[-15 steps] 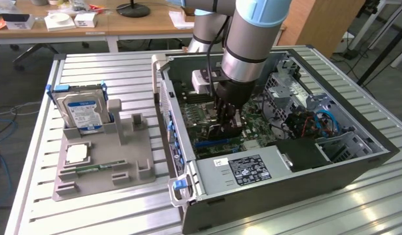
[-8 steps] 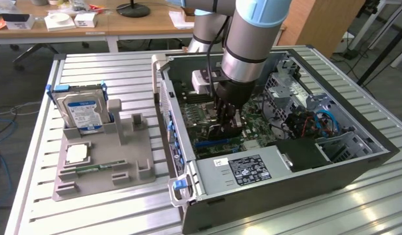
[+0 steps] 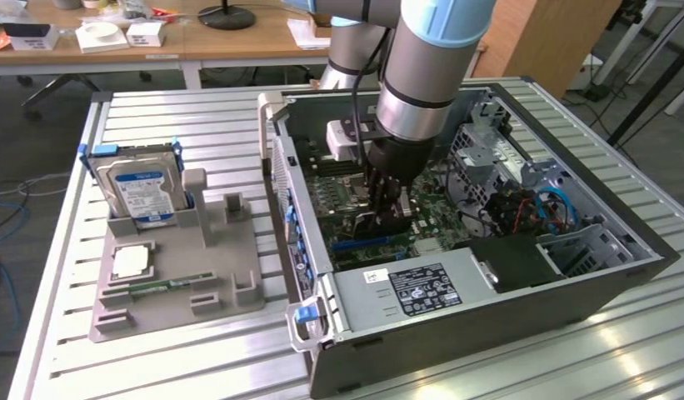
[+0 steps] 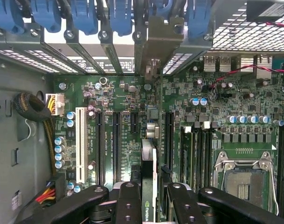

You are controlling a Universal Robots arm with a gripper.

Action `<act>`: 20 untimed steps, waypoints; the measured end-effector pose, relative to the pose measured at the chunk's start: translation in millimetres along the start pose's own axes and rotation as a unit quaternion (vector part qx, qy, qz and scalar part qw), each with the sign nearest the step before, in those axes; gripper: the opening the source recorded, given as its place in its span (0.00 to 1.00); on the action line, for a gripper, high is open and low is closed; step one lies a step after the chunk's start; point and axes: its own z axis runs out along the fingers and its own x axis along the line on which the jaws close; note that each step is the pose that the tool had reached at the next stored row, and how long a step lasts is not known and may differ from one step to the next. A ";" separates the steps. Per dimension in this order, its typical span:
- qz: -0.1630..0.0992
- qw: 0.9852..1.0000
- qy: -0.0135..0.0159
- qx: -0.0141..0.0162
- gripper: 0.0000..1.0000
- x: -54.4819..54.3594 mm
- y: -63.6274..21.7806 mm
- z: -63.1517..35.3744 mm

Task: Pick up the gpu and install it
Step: 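Insert the gpu into the slot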

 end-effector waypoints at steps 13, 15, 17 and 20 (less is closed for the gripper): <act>0.000 1.000 0.000 0.000 0.27 -0.3 1.2 1.6; 0.000 1.000 0.000 0.000 0.27 -0.3 2.0 1.7; 0.000 1.000 0.000 0.000 0.27 -0.2 2.6 1.7; 0.000 1.000 0.000 0.000 0.27 -0.6 2.9 2.0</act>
